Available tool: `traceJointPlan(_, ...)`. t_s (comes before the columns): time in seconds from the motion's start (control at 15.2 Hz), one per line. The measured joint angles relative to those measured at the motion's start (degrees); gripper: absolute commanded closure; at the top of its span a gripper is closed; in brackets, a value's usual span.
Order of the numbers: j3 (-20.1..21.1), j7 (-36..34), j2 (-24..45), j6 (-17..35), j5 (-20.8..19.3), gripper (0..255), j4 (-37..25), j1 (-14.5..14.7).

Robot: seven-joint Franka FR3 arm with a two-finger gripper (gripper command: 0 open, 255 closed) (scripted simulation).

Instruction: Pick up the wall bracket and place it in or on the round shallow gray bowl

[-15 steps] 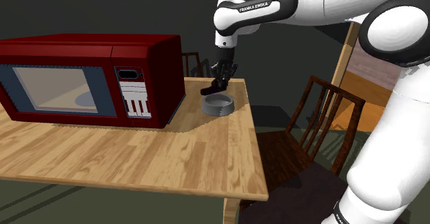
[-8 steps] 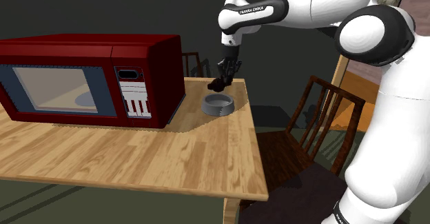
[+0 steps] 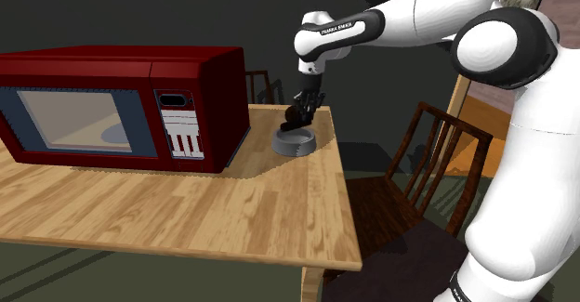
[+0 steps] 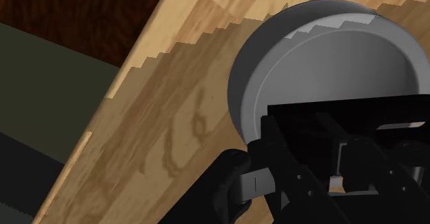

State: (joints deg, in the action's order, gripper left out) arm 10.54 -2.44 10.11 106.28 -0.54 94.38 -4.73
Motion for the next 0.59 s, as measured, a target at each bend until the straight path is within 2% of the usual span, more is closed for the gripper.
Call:
traceJointPlan(0.33, 0.0, 0.0, 0.4, 3.8, -0.1, 255, 3.4, 0.0)
traceJointPlan(0.59, 0.0, 0.0, 0.4, 4.5, -0.1, 255, 4.1, 0.0)
